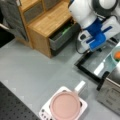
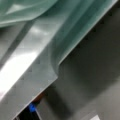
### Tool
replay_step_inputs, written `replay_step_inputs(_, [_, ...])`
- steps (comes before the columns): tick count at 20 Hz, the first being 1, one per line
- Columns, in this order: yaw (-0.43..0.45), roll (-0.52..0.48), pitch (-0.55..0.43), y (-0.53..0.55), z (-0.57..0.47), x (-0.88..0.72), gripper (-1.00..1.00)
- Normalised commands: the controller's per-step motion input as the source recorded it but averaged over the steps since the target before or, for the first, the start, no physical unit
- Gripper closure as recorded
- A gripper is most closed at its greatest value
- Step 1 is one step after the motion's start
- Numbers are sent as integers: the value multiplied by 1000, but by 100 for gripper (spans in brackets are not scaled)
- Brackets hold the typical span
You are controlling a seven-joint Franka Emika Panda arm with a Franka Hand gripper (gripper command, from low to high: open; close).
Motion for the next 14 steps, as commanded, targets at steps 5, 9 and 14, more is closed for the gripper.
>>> replay_step_inputs(5, [-41, -362, 50, 163, 271, 75, -100])
replay_step_inputs(9, [-29, -335, 58, 133, 163, 103, -100])
replay_step_inputs(14, [-66, -365, 73, 11, 93, 157, -100])
